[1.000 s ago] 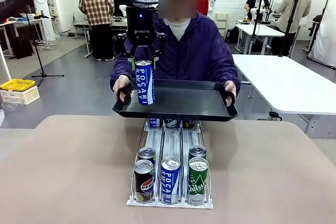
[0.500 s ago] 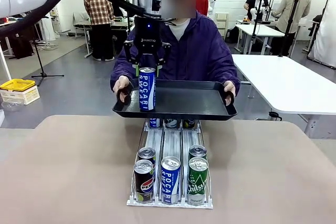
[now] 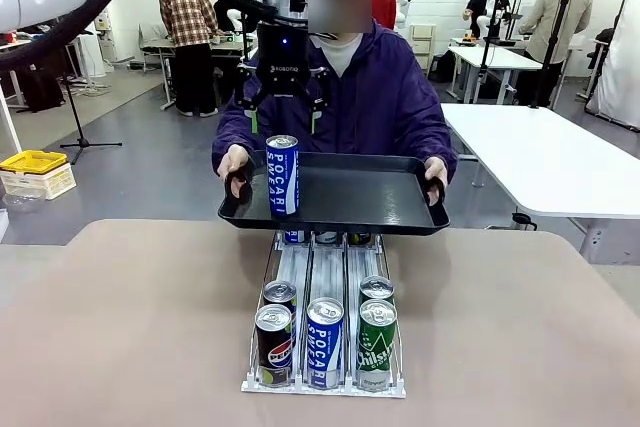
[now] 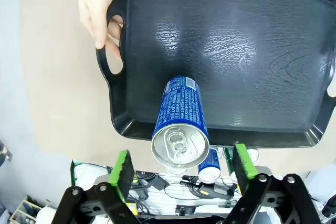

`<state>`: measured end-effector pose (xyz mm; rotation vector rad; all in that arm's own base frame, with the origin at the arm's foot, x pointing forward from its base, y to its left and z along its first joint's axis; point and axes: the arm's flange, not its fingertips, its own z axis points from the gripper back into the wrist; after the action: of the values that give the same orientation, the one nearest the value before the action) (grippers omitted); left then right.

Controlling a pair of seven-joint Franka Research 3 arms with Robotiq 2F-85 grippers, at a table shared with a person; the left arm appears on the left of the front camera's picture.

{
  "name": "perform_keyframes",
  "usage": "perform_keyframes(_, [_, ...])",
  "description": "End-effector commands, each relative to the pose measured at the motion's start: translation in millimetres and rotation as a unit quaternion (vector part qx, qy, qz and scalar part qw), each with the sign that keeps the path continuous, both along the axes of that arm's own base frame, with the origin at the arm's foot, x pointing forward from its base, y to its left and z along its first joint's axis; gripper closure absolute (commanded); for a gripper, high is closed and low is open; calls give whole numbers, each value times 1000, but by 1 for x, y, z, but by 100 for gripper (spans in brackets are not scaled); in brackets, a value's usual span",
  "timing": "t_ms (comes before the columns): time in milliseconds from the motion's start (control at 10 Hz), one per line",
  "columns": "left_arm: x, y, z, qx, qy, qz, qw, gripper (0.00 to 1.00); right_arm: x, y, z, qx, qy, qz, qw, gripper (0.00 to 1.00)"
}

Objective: Retrieve and hand over the desired beverage to the person.
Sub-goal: Place the picked can on the Handle tray extended by the person.

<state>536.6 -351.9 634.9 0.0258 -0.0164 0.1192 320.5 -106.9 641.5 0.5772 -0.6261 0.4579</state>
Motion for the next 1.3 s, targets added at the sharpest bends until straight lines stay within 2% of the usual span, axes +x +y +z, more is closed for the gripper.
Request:
perform_keyframes(0, [6, -5, 8, 4, 1, -15, 1000, 0, 1, 0, 0, 10, -3, 8, 1000, 0])
perform_keyframes(200, [-11, 0, 19, 11, -14, -40, 999, 0, 1, 0, 0, 10, -3, 8, 1000, 0])
perform_keyframes(400, [-74, 27, 43, 10, -50, -125, 991, 0, 1, 0, 0, 10, -3, 8, 1000, 0])
perform_keyframes(500, [-105, 44, 48, -1, -60, -149, 987, 0, 1, 0, 0, 10, -3, 8, 1000, 0])
perform_keyframes(800, [-202, 85, 37, -35, -84, -214, 972, 0, 1, 0, 0, 10, -3, 8, 1000, 0])
perform_keyframes(1000, [-231, 104, 23, -38, -112, -211, 970, 0, 1, 0, 0, 10, -3, 8, 1000, 0])
perform_keyframes(1200, [-238, 117, 10, -43, -106, -191, 975, 0, 1, 0, 0, 10, -3, 8, 1000, 0])
